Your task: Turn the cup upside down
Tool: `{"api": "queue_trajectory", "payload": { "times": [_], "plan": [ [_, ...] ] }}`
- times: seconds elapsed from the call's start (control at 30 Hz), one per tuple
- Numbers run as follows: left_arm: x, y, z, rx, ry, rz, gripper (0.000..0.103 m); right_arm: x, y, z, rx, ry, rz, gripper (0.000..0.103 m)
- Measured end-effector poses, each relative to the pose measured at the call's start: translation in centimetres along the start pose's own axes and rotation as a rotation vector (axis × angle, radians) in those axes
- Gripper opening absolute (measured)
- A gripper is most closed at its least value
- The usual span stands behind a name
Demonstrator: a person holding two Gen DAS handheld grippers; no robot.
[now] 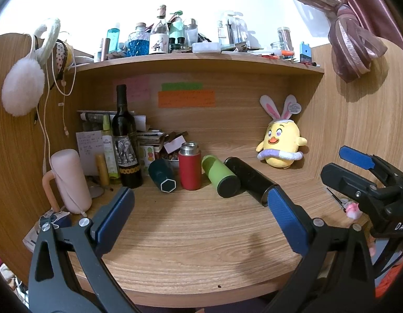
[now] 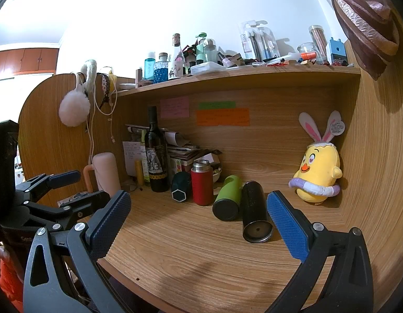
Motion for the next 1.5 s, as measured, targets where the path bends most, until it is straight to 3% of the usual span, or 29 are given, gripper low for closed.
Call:
{"api": "queue_trajectory", "payload": {
  "times": [1.5],
  "plan": [
    [0.1,-0.3,0.3,-0.016,0.001,-0.014,0.103,-0.6,0.6,1.2,-0.002,-0.027,0.016,0.103]
  ]
}}
Point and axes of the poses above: each gripper's, at about its wrist camera, not at the fingertips, and z roughly the way its jaws point, y to its right, x to its top, the point moved 9 cm from there along z, roughly the way its jaws point, and after that the axes turned 9 degrees about -x, right-handed, at the moved point
